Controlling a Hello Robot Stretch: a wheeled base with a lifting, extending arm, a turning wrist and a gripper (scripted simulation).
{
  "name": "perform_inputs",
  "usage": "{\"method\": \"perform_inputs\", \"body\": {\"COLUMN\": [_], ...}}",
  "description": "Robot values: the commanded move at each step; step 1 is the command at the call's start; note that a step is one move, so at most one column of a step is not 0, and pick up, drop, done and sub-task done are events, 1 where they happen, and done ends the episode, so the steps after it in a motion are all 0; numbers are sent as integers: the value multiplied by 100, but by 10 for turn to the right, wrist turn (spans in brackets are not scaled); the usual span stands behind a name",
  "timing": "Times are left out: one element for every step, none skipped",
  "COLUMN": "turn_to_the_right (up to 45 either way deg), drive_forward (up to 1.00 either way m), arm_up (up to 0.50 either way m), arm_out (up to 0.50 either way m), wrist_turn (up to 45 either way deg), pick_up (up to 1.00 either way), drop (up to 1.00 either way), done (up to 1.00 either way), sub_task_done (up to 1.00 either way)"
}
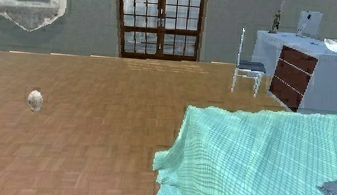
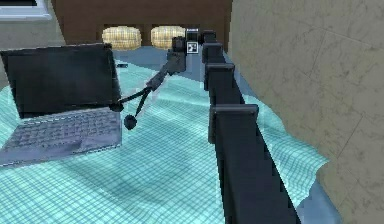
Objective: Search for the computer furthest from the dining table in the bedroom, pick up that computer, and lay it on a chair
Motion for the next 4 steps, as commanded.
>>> {"method": "perform_inputs", "body": {"turn_to_the_right": [0,-450,-300,0], "drive_forward": [0,0,0,25], "arm_up": [0,0,0,0], "arm_out": [-48,0,0,0], "wrist_turn": [0,0,0,0], "pick_up": [0,0,0,0], "drop": [0,0,0,0], "done": [0,0,0,0], "sub_task_done": [0,0,0,0]}}
